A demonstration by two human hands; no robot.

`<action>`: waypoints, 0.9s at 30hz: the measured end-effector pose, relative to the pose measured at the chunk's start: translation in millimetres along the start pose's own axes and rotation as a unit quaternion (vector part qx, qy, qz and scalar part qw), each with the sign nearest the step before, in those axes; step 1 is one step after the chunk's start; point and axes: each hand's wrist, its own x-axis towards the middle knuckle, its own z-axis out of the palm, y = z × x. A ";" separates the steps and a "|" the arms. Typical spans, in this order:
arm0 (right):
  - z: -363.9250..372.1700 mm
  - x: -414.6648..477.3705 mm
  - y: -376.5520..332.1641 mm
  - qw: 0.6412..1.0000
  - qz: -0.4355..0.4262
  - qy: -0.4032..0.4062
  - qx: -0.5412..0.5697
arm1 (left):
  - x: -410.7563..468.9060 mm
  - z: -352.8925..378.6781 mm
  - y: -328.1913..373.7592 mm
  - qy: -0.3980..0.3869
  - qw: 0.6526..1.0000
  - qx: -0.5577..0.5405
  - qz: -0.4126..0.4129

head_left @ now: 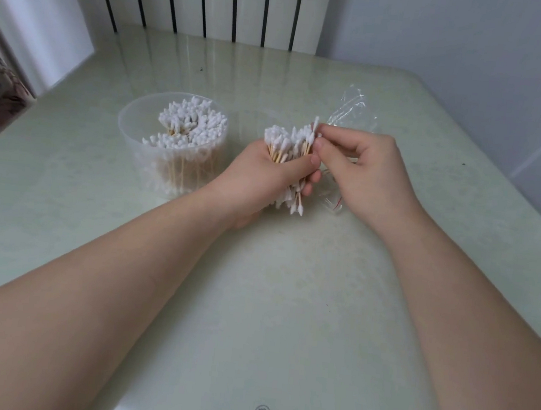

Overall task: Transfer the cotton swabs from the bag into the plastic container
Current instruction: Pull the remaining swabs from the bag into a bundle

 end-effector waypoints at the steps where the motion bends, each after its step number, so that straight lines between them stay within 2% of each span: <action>1: -1.2 -0.6 -1.3 1.000 -0.014 -0.002 -0.025 | 0.0 0.1 -0.2 0.000 1.000 0.001 -0.003; 3: -3.3 -2.8 -7.0 0.998 -0.037 -0.012 -0.040 | 0.1 -0.3 -0.1 -0.001 1.000 -0.004 -0.012; 5: -5.7 -6.7 -11.6 0.998 -0.049 -0.050 -0.007 | -0.6 -0.5 1.5 -0.009 1.000 -0.006 -0.022; 11: -8.4 -7.1 -6.5 0.989 -0.064 -0.128 -0.037 | -3.7 0.1 3.7 -0.011 0.999 -0.017 -0.037; 13: -10.6 -7.6 -5.3 0.979 -0.090 -0.164 -0.086 | -3.0 -0.3 4.1 0.001 0.998 -0.042 -0.052; 16: -11.1 -8.4 -4.0 0.945 -0.082 -0.230 -0.216 | -1.8 -1.7 5.9 0.001 0.993 -0.087 -0.080; 18: -8.8 -8.9 -4.3 0.933 -0.097 -0.217 -0.269 | -1.2 -2.3 6.6 0.002 0.991 -0.096 -0.089; 22: -6.1 -4.3 -1.2 0.946 -0.157 -0.120 -0.257 | -0.5 -2.8 6.8 0.005 0.988 -0.113 -0.101; 27: -5.1 -8.4 -3.7 0.945 -0.119 -0.177 -0.248 | -0.2 -3.0 5.6 -0.002 0.990 -0.107 -0.096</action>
